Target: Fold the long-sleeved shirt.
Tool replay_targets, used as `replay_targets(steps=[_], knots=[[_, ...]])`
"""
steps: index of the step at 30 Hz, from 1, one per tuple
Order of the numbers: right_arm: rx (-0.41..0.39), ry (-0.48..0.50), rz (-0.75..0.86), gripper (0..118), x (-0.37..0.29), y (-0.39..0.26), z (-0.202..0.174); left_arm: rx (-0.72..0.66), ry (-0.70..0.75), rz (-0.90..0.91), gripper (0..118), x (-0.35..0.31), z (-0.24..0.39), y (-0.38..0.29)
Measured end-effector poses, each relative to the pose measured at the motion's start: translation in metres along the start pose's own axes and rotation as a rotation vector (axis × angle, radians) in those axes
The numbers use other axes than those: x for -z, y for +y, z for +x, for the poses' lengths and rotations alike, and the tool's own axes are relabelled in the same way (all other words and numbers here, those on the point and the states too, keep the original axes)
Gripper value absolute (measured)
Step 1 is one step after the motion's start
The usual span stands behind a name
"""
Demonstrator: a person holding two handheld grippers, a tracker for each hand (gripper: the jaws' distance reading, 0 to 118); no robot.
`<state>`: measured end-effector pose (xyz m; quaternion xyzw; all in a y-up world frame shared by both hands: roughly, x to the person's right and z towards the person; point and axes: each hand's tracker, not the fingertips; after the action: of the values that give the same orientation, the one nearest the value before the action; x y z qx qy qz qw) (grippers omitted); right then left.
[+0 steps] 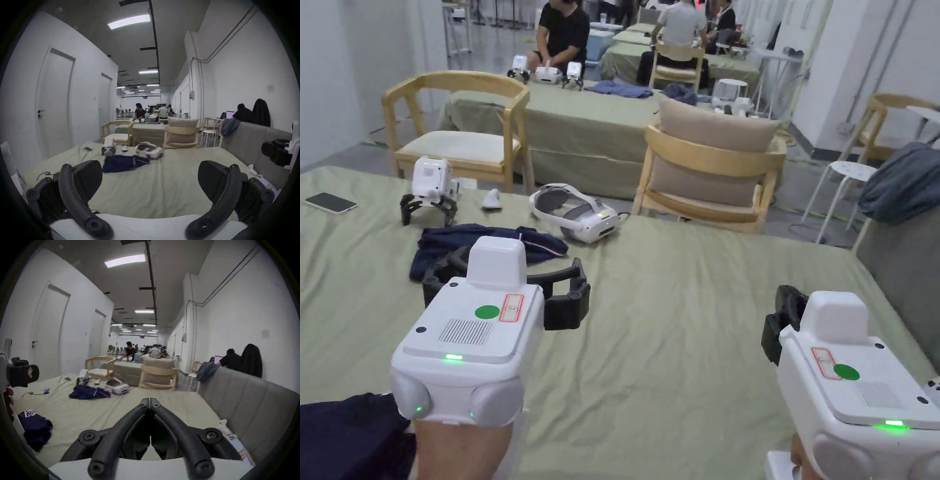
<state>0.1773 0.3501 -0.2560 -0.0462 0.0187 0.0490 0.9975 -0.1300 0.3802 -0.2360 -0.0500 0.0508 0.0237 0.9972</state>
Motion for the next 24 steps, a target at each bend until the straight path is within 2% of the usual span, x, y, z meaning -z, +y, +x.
replay_targets(steps=[1, 2, 4, 5, 7, 8, 10, 14, 18, 24], knots=[[0.009, -0.014, 0.008, 17, -0.002, 0.002, 0.006, -0.002, -0.029, -0.003, 109, 0.001, 0.006, 0.003], [0.009, -0.021, 0.016, 46, -0.003, 0.005, 0.011, -0.016, -0.038, -0.001, 109, 0.002, 0.010, 0.005], [0.025, -0.017, 0.013, 112, -0.005, 0.009, 0.019, -0.052, -0.089, -0.028, 109, 0.004, 0.012, 0.007], [0.033, -0.028, 0.015, 118, -0.005, 0.010, 0.021, -0.047, -0.074, -0.031, 109, 0.005, 0.012, 0.007], [0.052, -0.023, 0.061, 118, -0.018, 0.016, 0.018, -0.046, -0.059, -0.037, 109, 0.006, 0.012, 0.006], [0.023, -0.055, 0.059, 118, -0.020, 0.017, 0.017, -0.043, -0.058, -0.040, 109, 0.007, 0.010, 0.004], [0.011, -0.055, 0.052, 118, -0.018, 0.017, 0.015, -0.035, -0.056, -0.032, 109, 0.007, 0.007, 0.005], [0.037, -0.046, 0.055, 118, -0.013, 0.016, 0.016, 0.004, -0.043, -0.013, 110, 0.004, 0.006, 0.013], [0.030, -0.048, 0.066, 118, -0.014, 0.019, 0.013, 0.034, -0.038, 0.001, 110, 0.007, 0.003, 0.011], [0.031, -0.051, 0.078, 118, -0.009, 0.021, 0.018, 0.012, -0.038, 0.012, 111, 0.001, 0.002, 0.017]])
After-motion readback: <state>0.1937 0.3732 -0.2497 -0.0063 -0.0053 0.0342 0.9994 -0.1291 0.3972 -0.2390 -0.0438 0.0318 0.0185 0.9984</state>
